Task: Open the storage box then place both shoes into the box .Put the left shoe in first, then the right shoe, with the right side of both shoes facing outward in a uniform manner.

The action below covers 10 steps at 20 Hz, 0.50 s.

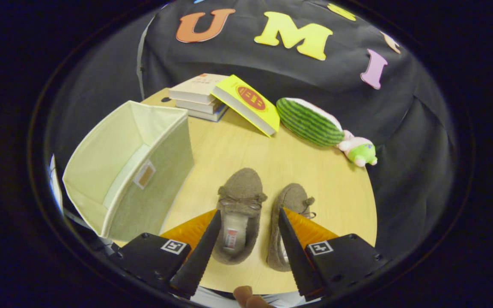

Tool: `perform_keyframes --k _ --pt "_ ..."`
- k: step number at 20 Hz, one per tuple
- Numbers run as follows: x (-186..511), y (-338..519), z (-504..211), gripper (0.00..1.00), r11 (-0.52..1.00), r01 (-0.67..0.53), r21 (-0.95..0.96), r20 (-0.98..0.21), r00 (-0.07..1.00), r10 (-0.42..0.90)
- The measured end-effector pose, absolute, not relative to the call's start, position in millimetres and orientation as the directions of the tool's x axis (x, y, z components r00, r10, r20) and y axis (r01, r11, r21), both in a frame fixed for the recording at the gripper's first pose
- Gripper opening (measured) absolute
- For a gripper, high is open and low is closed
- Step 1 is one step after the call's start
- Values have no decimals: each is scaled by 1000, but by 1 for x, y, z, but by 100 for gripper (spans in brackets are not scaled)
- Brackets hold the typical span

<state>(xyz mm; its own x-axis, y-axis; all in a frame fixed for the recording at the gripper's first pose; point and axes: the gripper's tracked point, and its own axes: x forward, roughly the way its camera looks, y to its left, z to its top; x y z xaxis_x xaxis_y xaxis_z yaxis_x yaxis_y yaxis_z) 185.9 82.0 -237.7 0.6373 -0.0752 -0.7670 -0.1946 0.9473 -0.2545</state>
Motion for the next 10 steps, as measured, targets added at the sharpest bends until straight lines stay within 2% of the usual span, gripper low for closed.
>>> perform_keyframes --k 2,4,6,7,8,10 --pt "184 69 -258 88 968 -142 -208 -824 558 -95" --pt "184 68 -281 87 987 -102 -123 -883 466 -62" --pt "190 66 -293 86 993 -89 -83 -899 436 -36" --pt "193 64 -296 82 993 -83 -82 -899 436 -37" --pt "197 65 -301 69 994 -79 -69 -901 432 -29" --pt "190 74 -319 44 996 -85 -12 -937 348 18"
